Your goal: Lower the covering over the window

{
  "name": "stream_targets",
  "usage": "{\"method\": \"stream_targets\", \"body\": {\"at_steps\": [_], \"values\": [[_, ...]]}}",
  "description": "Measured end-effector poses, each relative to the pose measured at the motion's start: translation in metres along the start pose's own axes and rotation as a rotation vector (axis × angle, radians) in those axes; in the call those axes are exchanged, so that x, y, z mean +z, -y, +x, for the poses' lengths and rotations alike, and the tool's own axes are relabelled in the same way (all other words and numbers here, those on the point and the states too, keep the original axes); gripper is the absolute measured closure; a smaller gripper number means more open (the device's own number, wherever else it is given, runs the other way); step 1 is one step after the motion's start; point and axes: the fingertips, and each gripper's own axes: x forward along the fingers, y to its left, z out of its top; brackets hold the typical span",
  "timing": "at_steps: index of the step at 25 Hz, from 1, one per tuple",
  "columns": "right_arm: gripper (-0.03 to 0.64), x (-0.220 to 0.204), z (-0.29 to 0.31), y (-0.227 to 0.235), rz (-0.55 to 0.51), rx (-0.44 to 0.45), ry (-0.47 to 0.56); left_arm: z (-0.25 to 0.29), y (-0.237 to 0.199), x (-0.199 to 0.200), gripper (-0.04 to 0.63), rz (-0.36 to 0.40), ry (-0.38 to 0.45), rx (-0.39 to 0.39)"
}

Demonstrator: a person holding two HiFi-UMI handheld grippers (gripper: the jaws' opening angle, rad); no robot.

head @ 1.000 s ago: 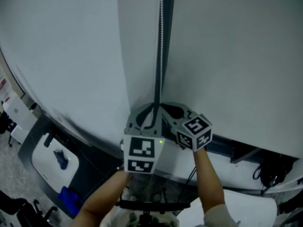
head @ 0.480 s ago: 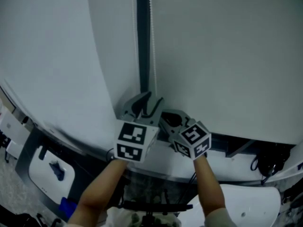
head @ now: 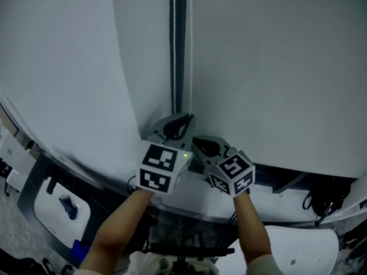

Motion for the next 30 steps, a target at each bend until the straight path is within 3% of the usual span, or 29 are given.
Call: {"method": "stream_targets", "body": {"at_steps": [9,24,30], "values": [[0.597,-0.002,-0.001,0.004,0.026,-0.003,-0.004,0.001,0.016,0.002,0.574,0.062,-0.001,-0.102],[0.595,-0.006,-0.002,-0.005,0.033,0.019,-0.028,-0.005,0.019,-0.005,0.574,0.039,-0.011,-0.166],[0.595,-0.013,0.003,-0.008,0.036,0.026,-0.054,-0.008,0.027,-0.013,0.575,0.069,0.0,-0.17]]}}
